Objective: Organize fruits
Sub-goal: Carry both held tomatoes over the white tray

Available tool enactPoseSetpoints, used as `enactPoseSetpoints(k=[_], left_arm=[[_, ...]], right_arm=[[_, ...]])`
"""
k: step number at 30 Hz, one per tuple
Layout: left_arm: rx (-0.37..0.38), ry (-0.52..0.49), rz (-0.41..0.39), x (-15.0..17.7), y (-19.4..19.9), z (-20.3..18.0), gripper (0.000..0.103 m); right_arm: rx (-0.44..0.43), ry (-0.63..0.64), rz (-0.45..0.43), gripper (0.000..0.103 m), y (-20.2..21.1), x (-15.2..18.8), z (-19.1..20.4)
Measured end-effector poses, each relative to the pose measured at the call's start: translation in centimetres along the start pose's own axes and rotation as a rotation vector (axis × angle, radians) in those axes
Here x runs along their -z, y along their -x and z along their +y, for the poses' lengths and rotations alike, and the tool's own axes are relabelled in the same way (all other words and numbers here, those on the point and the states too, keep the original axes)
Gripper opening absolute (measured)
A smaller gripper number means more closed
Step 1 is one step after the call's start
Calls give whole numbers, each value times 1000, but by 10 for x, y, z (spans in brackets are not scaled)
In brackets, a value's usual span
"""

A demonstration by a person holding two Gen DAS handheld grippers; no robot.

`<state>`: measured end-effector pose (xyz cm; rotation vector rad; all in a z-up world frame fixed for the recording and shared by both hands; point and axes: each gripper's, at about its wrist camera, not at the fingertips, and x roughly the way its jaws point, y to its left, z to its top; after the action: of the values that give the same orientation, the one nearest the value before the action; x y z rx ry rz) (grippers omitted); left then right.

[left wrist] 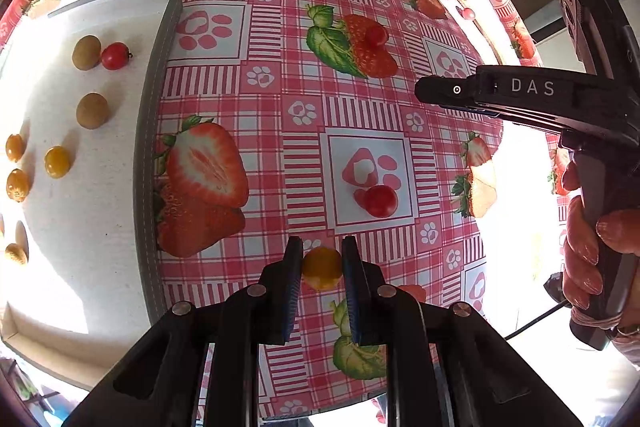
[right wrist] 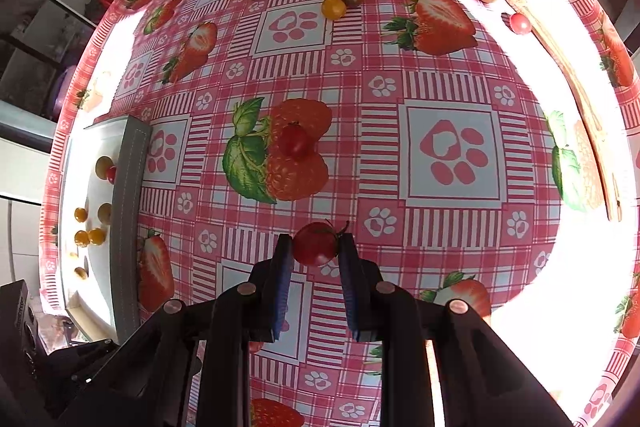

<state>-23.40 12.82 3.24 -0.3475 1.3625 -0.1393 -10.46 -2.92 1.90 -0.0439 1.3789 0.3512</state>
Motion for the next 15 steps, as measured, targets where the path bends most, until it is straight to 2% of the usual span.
enactPoseSetpoints(k=[7, 15], left_arm=[[-16, 40, -66, -7, 21, 21, 21], [-61, 126, -133, -5, 48, 63, 21]], right_arm=[[-15, 42, 9, 26, 2, -3, 23], [-55, 126, 22, 26, -2, -10, 72]])
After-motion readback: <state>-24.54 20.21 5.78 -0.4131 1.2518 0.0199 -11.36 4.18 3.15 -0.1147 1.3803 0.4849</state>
